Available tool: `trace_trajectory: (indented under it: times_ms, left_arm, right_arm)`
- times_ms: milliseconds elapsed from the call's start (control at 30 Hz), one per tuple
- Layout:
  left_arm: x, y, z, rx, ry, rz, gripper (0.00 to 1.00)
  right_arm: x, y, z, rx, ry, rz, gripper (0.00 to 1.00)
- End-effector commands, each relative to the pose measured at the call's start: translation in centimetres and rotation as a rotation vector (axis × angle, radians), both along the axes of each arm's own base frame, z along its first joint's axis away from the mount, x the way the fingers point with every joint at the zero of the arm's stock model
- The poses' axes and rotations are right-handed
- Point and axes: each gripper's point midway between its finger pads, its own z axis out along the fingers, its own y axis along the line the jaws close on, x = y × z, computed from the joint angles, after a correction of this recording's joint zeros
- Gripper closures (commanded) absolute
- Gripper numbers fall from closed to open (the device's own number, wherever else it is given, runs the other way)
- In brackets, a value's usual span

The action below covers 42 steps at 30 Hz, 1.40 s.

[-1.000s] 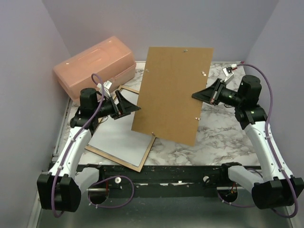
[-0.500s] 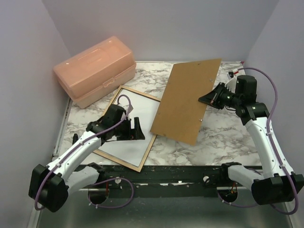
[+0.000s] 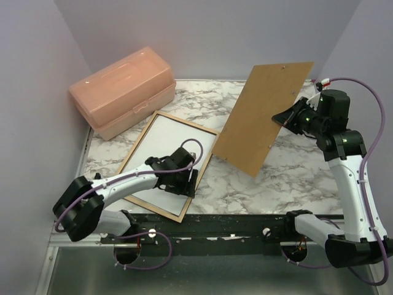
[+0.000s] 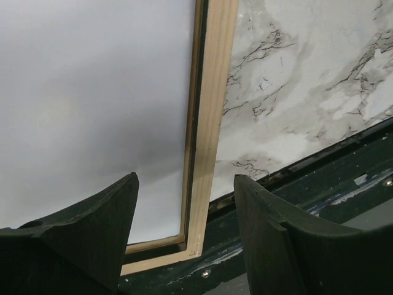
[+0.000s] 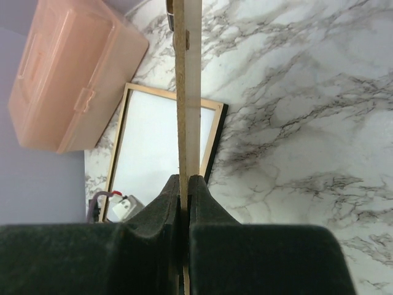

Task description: Put the photo into the frame

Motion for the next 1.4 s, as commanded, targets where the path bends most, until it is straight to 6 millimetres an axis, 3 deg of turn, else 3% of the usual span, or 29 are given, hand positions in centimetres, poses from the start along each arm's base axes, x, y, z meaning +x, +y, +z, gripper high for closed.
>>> trace_trajectory:
  times_ms: [0, 400, 633, 933, 1033, 1133, 1200, 1367]
  left_arm:
    - [0.8, -1.4, -0.5, 0.083, -0.045, -0.025, 0.37]
    - [0.4, -5.6, -1.9, 0.145, -0.031, -0.096, 0.61]
    - [1.7, -11.3, -0.5, 0.070, -0.028, -0.152, 0.74]
    - [3.1, -21.0, 3.0, -0.185, 0.044, -0.192, 0.86]
    - [3.0, -23.4, 4.2, -0.278, 0.075, -0.207, 0.75]
    - [3.1, -24.2, 5.6, -0.340, 0.066, -0.219, 0.37]
    - [3.1, -24.0, 6.2, -0.345, 0.053, -0.228, 0.19]
    - [4.5, -20.8, 7.1, -0.369, 0.021, -0.192, 0.13]
  right_arm:
    - [-0.6, -1.3, 4.6, -0.030, -0.125, -0.066, 1.00]
    - [-2.3, -4.6, 7.8, -0.140, -0.184, -0.201, 1.00]
    - [-3.9, -6.9, 8.8, -0.222, -0.194, -0.291, 1.00]
    - [-5.3, -8.1, 10.1, -0.281, -0.188, -0.318, 1.00]
    - [-5.4, -8.1, 9.9, -0.290, -0.179, -0.316, 1.00]
    - [-5.3, -7.9, 9.4, -0.290, -0.164, -0.299, 1.00]
    - [-5.2, -7.6, 9.1, -0.283, -0.158, -0.283, 1.00]
    - [-4.7, -6.4, 8.4, -0.256, -0.148, -0.229, 1.00]
